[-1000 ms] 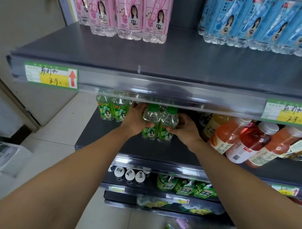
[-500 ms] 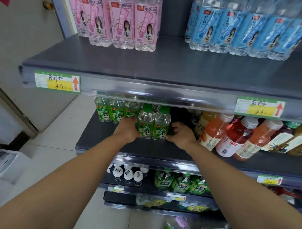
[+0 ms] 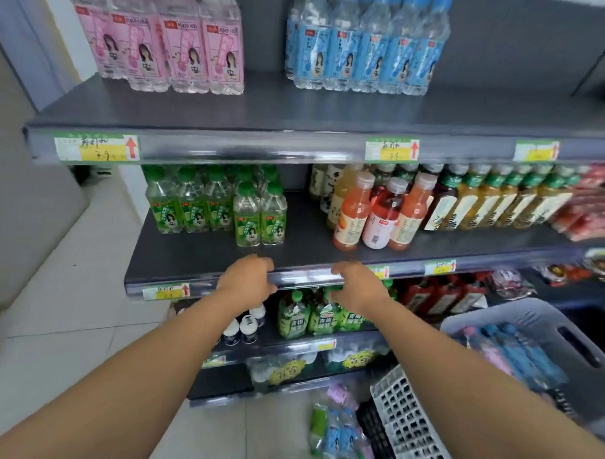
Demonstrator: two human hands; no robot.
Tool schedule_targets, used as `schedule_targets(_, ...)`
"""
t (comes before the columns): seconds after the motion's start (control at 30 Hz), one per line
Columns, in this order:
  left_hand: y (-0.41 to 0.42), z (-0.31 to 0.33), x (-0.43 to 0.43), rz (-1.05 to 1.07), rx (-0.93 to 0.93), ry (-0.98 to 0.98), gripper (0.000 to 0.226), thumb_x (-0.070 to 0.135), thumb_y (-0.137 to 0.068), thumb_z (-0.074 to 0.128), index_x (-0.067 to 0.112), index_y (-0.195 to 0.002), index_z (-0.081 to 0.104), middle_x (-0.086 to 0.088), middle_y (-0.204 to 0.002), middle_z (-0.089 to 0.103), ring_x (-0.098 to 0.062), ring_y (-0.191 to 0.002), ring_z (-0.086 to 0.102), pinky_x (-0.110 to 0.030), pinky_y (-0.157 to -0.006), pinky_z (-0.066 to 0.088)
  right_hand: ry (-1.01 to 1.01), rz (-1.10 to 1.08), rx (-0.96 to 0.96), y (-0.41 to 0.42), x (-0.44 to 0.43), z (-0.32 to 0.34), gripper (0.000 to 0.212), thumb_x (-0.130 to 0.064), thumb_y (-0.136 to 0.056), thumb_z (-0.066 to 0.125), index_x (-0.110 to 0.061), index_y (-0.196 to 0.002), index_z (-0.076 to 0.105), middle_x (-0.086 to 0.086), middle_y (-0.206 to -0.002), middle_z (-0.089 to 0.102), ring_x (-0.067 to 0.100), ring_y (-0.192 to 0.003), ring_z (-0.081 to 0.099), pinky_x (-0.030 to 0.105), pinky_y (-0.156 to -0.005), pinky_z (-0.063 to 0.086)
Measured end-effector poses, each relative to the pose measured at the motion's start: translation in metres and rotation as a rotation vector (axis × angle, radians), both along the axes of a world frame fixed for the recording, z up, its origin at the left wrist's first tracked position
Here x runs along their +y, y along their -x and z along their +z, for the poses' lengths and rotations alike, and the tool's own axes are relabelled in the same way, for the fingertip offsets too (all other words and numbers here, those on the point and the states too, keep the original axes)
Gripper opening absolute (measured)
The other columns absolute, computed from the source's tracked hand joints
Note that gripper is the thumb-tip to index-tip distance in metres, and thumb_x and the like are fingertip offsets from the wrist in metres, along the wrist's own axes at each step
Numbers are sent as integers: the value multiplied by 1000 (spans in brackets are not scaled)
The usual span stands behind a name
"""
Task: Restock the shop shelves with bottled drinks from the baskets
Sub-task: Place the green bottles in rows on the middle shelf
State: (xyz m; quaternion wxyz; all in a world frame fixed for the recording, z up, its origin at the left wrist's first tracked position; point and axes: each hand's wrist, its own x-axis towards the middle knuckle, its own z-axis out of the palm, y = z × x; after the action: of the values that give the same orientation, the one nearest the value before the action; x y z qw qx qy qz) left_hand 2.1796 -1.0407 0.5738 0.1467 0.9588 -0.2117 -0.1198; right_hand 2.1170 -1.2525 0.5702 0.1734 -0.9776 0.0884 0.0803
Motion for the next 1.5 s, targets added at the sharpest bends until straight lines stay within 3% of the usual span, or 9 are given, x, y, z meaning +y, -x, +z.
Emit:
schedule_targets(0.23,62,-5,-54,-171,-3,20,42,30,-89,63,16,-128,55,-9,-127,54,-28,-108,57,-39,-87,49,35,-163,54,91,-43,-2,46,-30,-87,66,-20,-130,53,5,-132,54,26,-114,55,36,-90,49)
schedule_targets(0.33,87,-8,-89,-254,3,11,38,29,-88,62,15,-123,58,-9,-122,56,-27,-101,58,-38,-83,51,25,-240,81,132,-68,-1,42,-30,-86,66,-21,-126,55,4,-128,57,26,-112,56,36,-91,49)
schedule_targets(0.53,154,-17,-173,-404,60,36,39,31,-89,63,13,-123,57,-9,-124,56,-27,-106,57,-34,-85,48,47,-351,150,228,-134,-3,32,-31,-87,63,-19,-117,60,5,-119,62,27,-106,59,39,-89,50)
schedule_targets(0.63,193,-24,-214,-465,76,46,32,30,-88,63,14,-116,61,-9,-117,59,-28,-101,58,-38,-85,50,50,-404,163,275,-165,-9,29,-26,-86,62,-18,-114,61,6,-118,62,27,-105,59,35,-87,50)
schedule_targets(0.9,274,-42,-310,-611,100,48,26,27,-90,59,13,-111,60,-7,-114,59,-25,-100,57,-38,-82,49,-25,-574,235,367,-241,-32,36,-31,-85,64,-20,-119,60,5,-123,62,25,-110,58,34,-91,49)
schedule_targets(1.17,314,-73,-387,-745,172,9,39,31,-88,64,15,-123,57,-7,-122,58,-24,-110,55,-38,-92,46,-23,-692,272,408,-288,-62,40,-25,-84,63,-21,-123,59,4,-127,61,25,-115,57,34,-94,48)
schedule_targets(1.3,328,-98,-415,-787,211,-79,43,31,-89,63,18,-128,54,-5,-129,52,-26,-115,53,-35,-91,44,-36,-709,320,419,-308,-88,42,-27,-85,65,-20,-125,56,5,-128,59,26,-115,57,35,-94,48)
schedule_targets(1.5,343,-151,-447,-905,234,-392,45,29,-88,64,10,-127,53,-10,-128,53,-29,-116,53,-38,-91,46,-74,-689,418,426,-346,-141,44,-29,-84,67,-18,-125,56,6,-123,60,27,-112,58,35,-89,48)
